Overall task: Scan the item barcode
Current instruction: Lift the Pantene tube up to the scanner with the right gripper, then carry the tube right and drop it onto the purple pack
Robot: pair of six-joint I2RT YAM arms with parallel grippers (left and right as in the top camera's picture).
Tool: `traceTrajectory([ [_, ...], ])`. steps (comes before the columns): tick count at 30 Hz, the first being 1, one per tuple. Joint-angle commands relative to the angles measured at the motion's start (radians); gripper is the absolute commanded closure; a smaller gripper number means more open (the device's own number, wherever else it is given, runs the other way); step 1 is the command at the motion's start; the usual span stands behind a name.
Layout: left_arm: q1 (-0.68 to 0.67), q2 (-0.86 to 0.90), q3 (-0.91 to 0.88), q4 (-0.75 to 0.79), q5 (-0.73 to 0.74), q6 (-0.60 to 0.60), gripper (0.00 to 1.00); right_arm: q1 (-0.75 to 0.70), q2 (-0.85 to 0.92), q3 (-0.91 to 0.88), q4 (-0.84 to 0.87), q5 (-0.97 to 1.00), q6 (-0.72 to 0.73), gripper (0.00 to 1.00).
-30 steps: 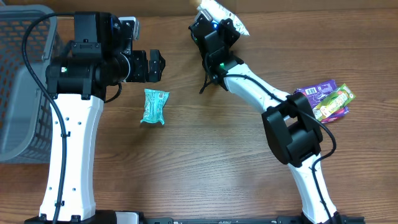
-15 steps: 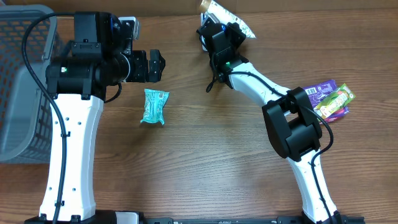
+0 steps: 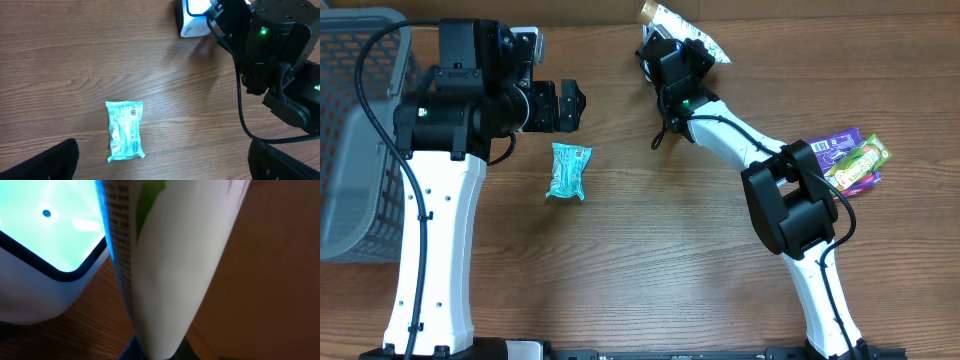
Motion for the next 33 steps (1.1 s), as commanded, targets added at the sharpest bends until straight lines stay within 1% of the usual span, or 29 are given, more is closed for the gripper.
traceTrajectory([
  [1,-0.001,0.006,0.011,0.001,0.005,-0.014,0.00,0.002,-0.016,0.020,0.023,0.119,0.007,0.96],
  [6,-0.001,0.006,0.011,0.001,0.005,-0.014,0.00,0.011,-0.024,0.021,0.024,0.198,0.021,0.96],
  [7,-0.001,0.006,0.011,0.001,0.005,-0.014,0.00,0.027,-0.055,0.021,0.012,0.211,0.077,0.96],
  [9,-0.001,0.006,0.011,0.001,0.005,-0.014,0.00,0.044,-0.098,0.021,-0.035,0.195,0.134,0.96],
  [12,-0.001,0.006,0.011,0.001,0.005,-0.014,0.00,0.066,-0.208,0.021,-0.200,0.088,0.261,0.96],
  [13,-0.001,0.006,0.011,0.001,0.005,-0.014,0.00,0.070,-0.283,0.021,-0.320,0.003,0.376,0.96],
  [14,-0.001,0.006,0.011,0.001,0.005,-0.014,0.00,0.069,-0.315,0.021,-0.378,-0.042,0.446,0.96],
  [15,-0.001,0.006,0.011,0.001,0.005,-0.014,0.00,0.066,-0.370,0.021,-0.471,-0.127,0.561,0.96],
  [18,-0.001,0.006,0.011,0.001,0.005,-0.014,0.00,0.019,-0.473,0.021,-0.652,-0.394,0.829,0.96],
  [19,-0.001,0.006,0.011,0.001,0.005,-0.014,0.00,-0.024,-0.508,0.021,-0.732,-0.564,0.941,0.96],
  [21,-0.001,0.006,0.011,0.001,0.005,-0.014,0.00,-0.094,-0.524,0.021,-0.816,-0.746,1.043,0.96],
  [23,-0.001,0.006,0.011,0.001,0.005,-0.014,0.00,-0.185,-0.516,0.014,-0.894,-0.864,1.161,0.96],
  [26,-0.001,0.006,0.011,0.001,0.005,-0.014,0.00,-0.325,-0.477,-0.056,-0.913,-0.874,1.350,0.96],
  [29,-0.001,0.006,0.011,0.001,0.005,-0.014,0.00,-0.390,-0.454,-0.117,-0.878,-0.874,1.453,0.96],
  [30,-0.001,0.006,0.011,0.001,0.005,-0.014,0.00,-0.420,-0.441,-0.153,-0.848,-0.874,1.520,0.96],
  [31,-0.001,0.006,0.011,0.001,0.005,-0.014,0.00,-0.431,-0.437,-0.167,-0.837,-0.873,1.548,0.96],
  [33,-0.001,0.006,0.011,0.001,0.005,-0.014,0.00,-0.471,-0.410,-0.209,-0.805,-0.871,1.662,0.96],
])
